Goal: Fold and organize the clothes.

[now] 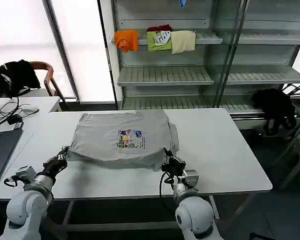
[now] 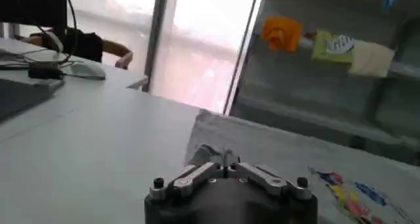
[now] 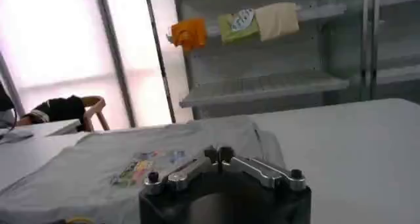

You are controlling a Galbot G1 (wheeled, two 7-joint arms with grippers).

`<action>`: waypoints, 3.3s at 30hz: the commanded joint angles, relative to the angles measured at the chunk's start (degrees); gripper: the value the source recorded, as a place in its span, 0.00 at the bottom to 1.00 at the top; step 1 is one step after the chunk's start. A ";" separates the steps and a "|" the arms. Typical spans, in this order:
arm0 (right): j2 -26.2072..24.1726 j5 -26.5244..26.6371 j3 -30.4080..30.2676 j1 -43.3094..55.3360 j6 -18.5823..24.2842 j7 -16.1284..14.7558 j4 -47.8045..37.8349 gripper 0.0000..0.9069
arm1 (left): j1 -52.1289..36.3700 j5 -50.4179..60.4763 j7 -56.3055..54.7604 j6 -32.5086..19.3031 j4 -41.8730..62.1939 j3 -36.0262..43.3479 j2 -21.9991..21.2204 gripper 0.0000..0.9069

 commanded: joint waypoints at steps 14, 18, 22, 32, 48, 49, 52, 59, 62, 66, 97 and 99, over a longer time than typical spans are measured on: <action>2.91 -0.13 1.25 15.02 -0.02 0.21 -16.09 0.00 | -9.65 0.17 -0.29 -0.98 12.21 2.49 0.55 0.03; 2.91 -0.43 1.42 17.54 -0.04 -0.05 -19.58 0.00 | -10.07 0.62 -0.13 -1.00 13.07 2.55 0.66 0.04; 2.91 -0.98 1.73 19.31 0.01 -0.38 -22.38 0.00 | -10.60 1.14 0.01 -1.05 13.86 2.72 0.58 0.04; 2.91 -2.48 1.47 23.65 -0.64 -1.18 -27.08 0.00 | -12.24 3.26 0.57 -1.12 15.88 3.82 0.41 0.08; 2.91 -4.22 1.81 28.22 0.63 -1.89 -31.59 1.00 | -15.00 6.92 1.39 -1.67 19.07 5.40 -0.45 1.00; 2.91 -4.30 1.84 28.27 0.78 -1.83 -31.82 1.00 | -15.15 7.22 1.44 -1.86 19.18 5.66 -0.42 1.00; 2.91 -5.03 2.05 28.35 1.91 -2.34 -32.48 1.00 | -15.73 8.65 1.46 -2.99 19.52 6.09 -0.48 1.00; 2.91 -5.58 2.99 27.94 4.58 -2.59 -33.42 1.00 | -16.81 9.26 1.45 -3.53 19.00 6.19 -0.38 1.00; 2.91 -4.46 3.73 27.96 4.91 -2.36 -33.42 1.00 | -15.84 10.14 1.49 -3.45 18.11 5.93 -0.14 1.00; 2.91 -1.84 4.89 27.43 4.46 -1.38 -32.35 1.00 | -13.23 14.17 2.00 -2.43 17.13 5.79 0.61 1.00; -3.69 -1.01 5.55 4.58 -5.05 0.58 -11.15 0.19 | -8.32 18.82 3.83 3.19 15.40 6.12 1.16 1.00; -3.45 -1.29 5.66 4.87 -5.03 0.41 -11.80 0.04 | -8.44 18.81 3.88 3.12 15.82 6.12 1.18 1.00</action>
